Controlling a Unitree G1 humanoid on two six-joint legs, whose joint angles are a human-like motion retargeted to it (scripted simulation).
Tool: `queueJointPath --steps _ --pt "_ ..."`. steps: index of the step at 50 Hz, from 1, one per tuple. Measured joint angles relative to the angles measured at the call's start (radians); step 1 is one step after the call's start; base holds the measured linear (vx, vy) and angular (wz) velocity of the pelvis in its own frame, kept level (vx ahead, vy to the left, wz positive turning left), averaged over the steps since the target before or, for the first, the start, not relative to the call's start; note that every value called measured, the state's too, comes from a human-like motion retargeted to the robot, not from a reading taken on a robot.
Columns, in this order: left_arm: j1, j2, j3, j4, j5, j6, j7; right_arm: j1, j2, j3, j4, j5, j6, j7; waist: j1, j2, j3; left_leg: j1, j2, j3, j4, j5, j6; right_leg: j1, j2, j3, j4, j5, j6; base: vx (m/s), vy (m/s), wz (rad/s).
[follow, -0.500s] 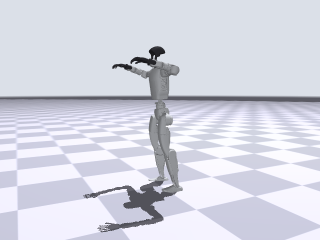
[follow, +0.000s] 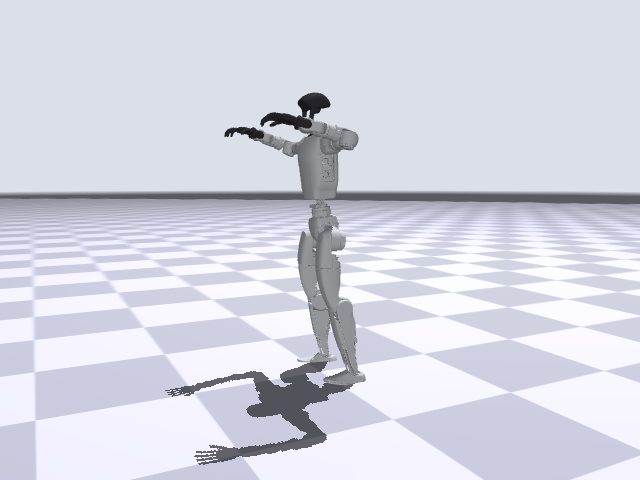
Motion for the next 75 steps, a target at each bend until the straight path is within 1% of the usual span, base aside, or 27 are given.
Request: queueJointPath --steps 5,10,14,18,20,22,24,28,31,34,36,38,40,43,45,48,51,55,60,63,65,68,70,72,73,74,75 --pt "0.003 -0.009 -0.003 -0.004 -0.008 -0.009 0.016 0.000 0.003 -0.003 -0.004 0.011 -0.013 -0.018 0.002 0.001 0.003 0.000 0.001 0.001 0.000 0.000 -0.003 0.000 0.001 0.001 0.000 0.000 0.001 0.00 0.00 0.00" --pt "-0.068 -0.108 -0.081 -0.003 -0.080 -0.024 0.059 -0.104 0.084 0.087 -0.009 0.098 -0.030 -0.089 0.010 0.004 0.011 0.000 0.001 0.002 0.000 -0.001 -0.002 -0.001 0.001 0.003 -0.001 -0.001 0.004 0.00 0.00 0.00" --pt "-0.207 -0.290 -0.224 0.053 -0.162 -0.016 0.072 -0.292 0.257 0.277 0.026 0.189 -0.019 -0.136 0.019 -0.002 0.009 -0.001 0.002 0.002 0.000 -0.001 0.003 -0.001 0.004 0.003 -0.002 -0.004 0.011 0.00 0.00 0.00" --pt "-0.301 -0.561 -0.317 0.179 -0.225 0.004 0.076 -0.438 0.500 0.457 0.128 0.227 0.002 -0.163 0.028 -0.015 0.013 -0.006 0.016 0.003 0.003 0.001 0.000 -0.006 0.022 0.006 -0.007 -0.001 0.011 -0.05 -0.08 -0.02" --pt "-0.313 -0.719 -0.329 0.256 -0.246 0.020 0.076 -0.472 0.625 0.525 0.198 0.229 0.016 -0.165 0.033 -0.023 0.022 -0.005 0.013 0.001 0.003 0.000 0.005 -0.003 0.019 0.005 -0.007 -0.001 0.011 0.01 0.03 0.07" --pt "-0.303 -0.876 -0.321 0.344 -0.225 0.047 0.061 -0.477 0.752 0.569 0.284 0.226 0.033 -0.144 0.035 -0.023 0.027 -0.002 0.008 -0.014 0.003 -0.002 0.020 0.005 0.010 -0.008 0.003 -0.022 -0.047 0.04 0.11 0.23" --pt "-0.292 -1.024 -0.314 0.444 -0.246 0.068 0.053 -0.478 0.861 0.613 0.387 0.244 0.050 -0.138 0.048 -0.033 0.039 -0.003 0.009 -0.020 0.003 -0.001 0.022 0.008 0.011 -0.013 0.003 -0.021 -0.060 0.00 0.02 0.10" --pt "-0.263 -1.249 -0.304 0.681 -0.325 0.098 0.040 -0.474 1.040 0.672 0.638 0.322 0.080 -0.147 0.093 -0.059 0.069 -0.007 0.010 -0.035 0.002 0.003 0.026 0.013 0.013 -0.027 0.000 -0.019 -0.079 -0.01 -0.01 0.16" --pt "-0.235 -1.349 -0.303 0.886 -0.414 0.103 0.033 -0.473 1.132 0.696 0.848 0.356 0.089 -0.178 0.139 -0.080 0.094 -0.012 0.009 -0.050 0.000 0.008 0.029 0.016 0.013 -0.042 -0.001 -0.020 -0.085 -0.01 -0.01 0.26" --pt "-0.210 -1.411 -0.282 1.103 -0.532 0.096 0.020 -0.474 1.190 0.725 1.052 0.312 0.095 -0.199 0.191 -0.095 0.119 -0.017 0.008 -0.066 -0.004 0.013 0.033 0.018 0.013 -0.058 -0.001 -0.023 -0.087 0.00 -0.01 0.28" --pt "-0.196 -1.433 -0.233 1.247 -0.620 0.092 0.000 -0.470 1.215 0.750 1.169 0.238 0.104 -0.194 0.223 -0.099 0.134 -0.020 0.007 -0.076 -0.008 0.017 0.036 0.019 0.013 -0.068 0.001 -0.025 -0.088 0.00 0.00 0.27" --pt "-0.184 -1.437 -0.149 1.383 -0.708 0.094 -0.028 -0.459 1.233 0.774 1.261 0.147 0.114 -0.173 0.251 -0.096 0.147 -0.023 0.005 -0.085 -0.011 0.020 0.039 0.020 0.011 -0.077 0.002 -0.028 -0.087 0.00 0.00 0.25" --pt "-0.168 -1.416 -0.039 1.502 -0.786 0.104 -0.057 -0.440 1.246 0.786 1.323 0.069 0.120 -0.149 0.272 -0.086 0.158 -0.026 0.003 -0.093 -0.014 0.024 0.042 0.020 0.010 -0.085 0.005 -0.031 -0.086 0.00 0.00 0.21" --pt "-0.128 -1.339 0.125 1.632 -0.862 0.123 -0.080 -0.399 1.254 0.770 1.365 0.030 0.118 -0.140 0.283 -0.058 0.168 -0.029 -0.001 -0.100 -0.017 0.029 0.042 0.018 0.005 -0.093 0.008 -0.035 -0.083 0.00 0.00 0.06" --pt "-0.096 -1.271 0.212 1.687 -0.896 0.129 -0.076 -0.366 1.254 0.739 1.374 0.059 0.111 -0.161 0.281 -0.032 0.172 -0.031 -0.004 -0.102 -0.018 0.032 0.040 0.016 0.001 -0.096 0.009 -0.038 -0.081 0.00 0.00 0.00" --pt "-0.053 -1.145 0.308 1.709 -0.947 0.125 -0.037 -0.313 1.243 0.668 1.371 0.169 0.093 -0.223 0.266 0.021 0.170 -0.034 -0.009 -0.096 -0.018 0.035 0.031 0.012 -0.005 -0.092 0.009 -0.038 -0.084 0.00 0.00 0.00" --pt "-0.026 -0.995 0.380 1.669 -1.019 0.101 0.016 -0.264 1.220 0.596 1.363 0.288 0.073 -0.287 0.245 0.083 0.163 -0.035 -0.013 -0.083 -0.016 0.038 0.019 0.007 -0.010 -0.080 0.007 -0.034 -0.092 0.00 0.01 -0.13" --pt "-0.014 -0.766 0.452 1.550 -1.135 0.040 0.070 -0.212 1.178 0.529 1.360 0.410 0.052 -0.342 0.205 0.174 0.150 -0.035 -0.018 -0.058 -0.012 0.040 0.001 -0.001 -0.016 -0.056 0.003 -0.024 -0.103 0.00 0.01 -0.28" --pt "-0.050 -0.440 0.495 1.359 -1.236 -0.052 0.079 -0.174 1.134 0.477 1.375 0.543 0.041 -0.353 0.131 0.276 0.136 -0.031 -0.021 -0.026 -0.008 0.042 -0.010 -0.011 -0.021 -0.026 -0.004 -0.009 -0.104 -0.01 0.01 -0.32" --pt "-0.108 -0.230 0.486 1.258 -1.240 -0.083 0.056 -0.163 1.125 0.452 1.387 0.633 0.037 -0.336 0.062 0.323 0.134 -0.029 -0.023 -0.010 -0.006 0.044 -0.010 -0.017 -0.023 -0.010 -0.007 0.000 -0.096 -0.02 0.01 -0.30" --pt "-0.160 -0.090 0.465 1.205 -1.216 -0.088 0.033 -0.163 1.126 0.440 1.395 0.699 0.034 -0.318 0.002 0.348 0.138 -0.028 -0.024 0.000 -0.005 0.044 -0.009 -0.021 -0.024 0.000 -0.008 0.005 -0.088 -0.03 0.01 -0.28" --pt "-0.250 0.113 0.410 1.150 -1.104 -0.067 -0.001 -0.188 1.134 0.444 1.410 0.817 0.028 -0.282 -0.119 0.373 0.167 -0.028 -0.025 0.015 -0.002 0.045 -0.009 -0.029 -0.026 0.013 -0.009 0.011 -0.074 -0.03 0.01 -0.28" --pt "-0.277 0.230 0.390 1.119 -0.985 -0.046 -0.024 -0.212 1.140 0.453 1.422 0.892 0.023 -0.257 -0.213 0.384 0.195 -0.027 -0.025 0.027 -0.001 0.044 -0.009 -0.035 -0.026 0.025 -0.009 0.014 -0.062 -0.03 0.01 -0.34" --pt "-0.244 0.334 0.415 1.093 -0.827 -0.022 -0.041 -0.246 1.148 0.461 1.439 0.964 0.019 -0.235 -0.311 0.384 0.229 -0.025 -0.024 0.042 0.000 0.042 -0.011 -0.042 -0.025 0.040 -0.008 0.016 -0.051 -0.03 0.02 -0.41" --pt "-0.203 0.386 0.448 1.084 -0.740 -0.009 -0.048 -0.265 1.155 0.463 1.449 0.997 0.019 -0.225 -0.359 0.378 0.246 -0.024 -0.023 0.051 0.000 0.041 -0.012 -0.046 -0.024 0.049 -0.008 0.017 -0.046 -0.04 0.02 -0.49" --pt "-0.051 0.482 0.598 1.106 -0.639 0.010 -0.048 -0.286 1.177 0.449 1.470 1.034 0.018 -0.214 -0.389 0.355 0.260 -0.018 -0.022 0.061 0.001 0.038 -0.013 -0.046 -0.023 0.060 -0.007 0.018 -0.042 -0.04 0.02 -0.55" --pt "0.158 0.601 0.806 1.144 -0.532 0.032 -0.046 -0.308 1.206 0.428 1.497 1.072 0.017 -0.204 -0.409 0.322 0.272 -0.010 -0.021 0.072 0.001 0.035 -0.014 -0.045 -0.022 0.071 -0.007 0.018 -0.038 -0.03 0.03 -0.67"
